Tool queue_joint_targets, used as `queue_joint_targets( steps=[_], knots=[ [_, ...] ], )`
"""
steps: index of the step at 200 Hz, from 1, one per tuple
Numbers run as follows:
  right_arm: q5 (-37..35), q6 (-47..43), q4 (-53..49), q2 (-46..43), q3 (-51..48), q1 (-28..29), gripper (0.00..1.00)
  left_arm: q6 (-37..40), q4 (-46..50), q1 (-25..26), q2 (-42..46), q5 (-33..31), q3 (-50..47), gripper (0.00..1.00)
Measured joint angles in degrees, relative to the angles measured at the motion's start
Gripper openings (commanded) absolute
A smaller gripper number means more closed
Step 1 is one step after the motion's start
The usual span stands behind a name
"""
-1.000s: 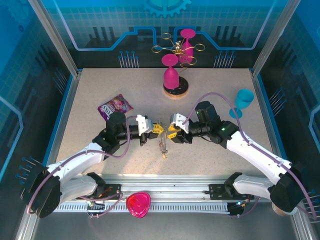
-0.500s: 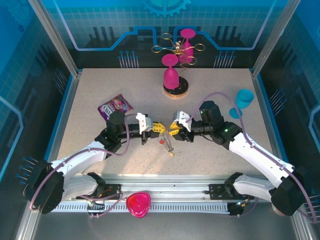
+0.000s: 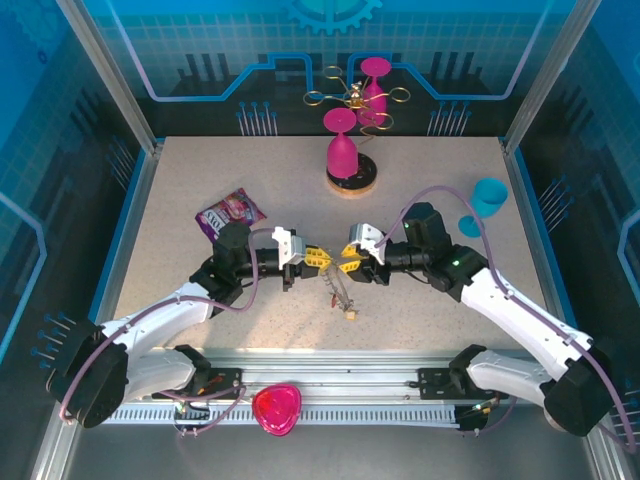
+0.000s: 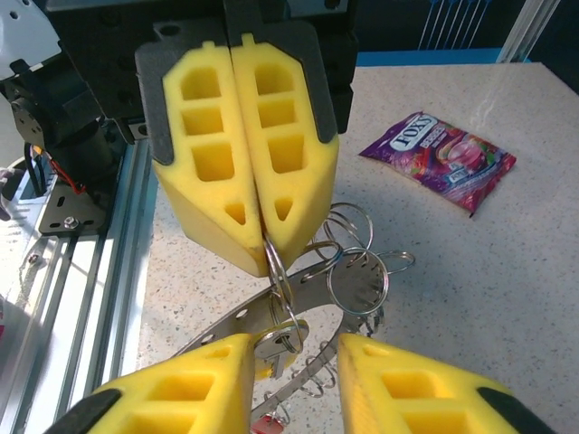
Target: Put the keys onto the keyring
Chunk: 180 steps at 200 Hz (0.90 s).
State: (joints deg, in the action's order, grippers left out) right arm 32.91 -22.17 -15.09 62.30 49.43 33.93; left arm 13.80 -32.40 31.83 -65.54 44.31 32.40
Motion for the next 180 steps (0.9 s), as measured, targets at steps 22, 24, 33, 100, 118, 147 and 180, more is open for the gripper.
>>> queue_joint_targets(
  steps=[22,24,33,100,118,147,180],
  knots=[
    [0.6,-0.1,0.0,0.8,0.0,0.0,0.24,0.0,0.0,0.0,0.0,0.6,0.0,0.0],
    [0.7,-0.1,0.0,0.8,0.0,0.0,0.24,0.0,0.0,0.0,0.0,0.6,0.0,0.0],
    [0.9,-0.1,0.0,0.9,0.0,0.0,0.21,0.0,0.0,0.0,0.0,0.7,0.0,0.0],
    [2.6,-0.7,-0.4,2.1,0.0,0.0,0.0,0.0,0.0,-0.2,-0.2,1.6,0.0,0.0],
    [3.3,-0.7,-0.7,3.2,0.5,0.0,0.0,0.0,-0.1,-0.2,-0.6,2.0,0.0,0.0],
    [3.6,-0.6,-1.3,5.6,1.7,0.1,0.09,0.0,-0.7,-0.5,-1.9,2.1,0.0,0.0],
    [3.5,0.3,-0.7,5.5,1.8,0.2,0.3,0.0,-1.4,-0.6,-2.6,2.1,0.0,0.0]
  ],
)
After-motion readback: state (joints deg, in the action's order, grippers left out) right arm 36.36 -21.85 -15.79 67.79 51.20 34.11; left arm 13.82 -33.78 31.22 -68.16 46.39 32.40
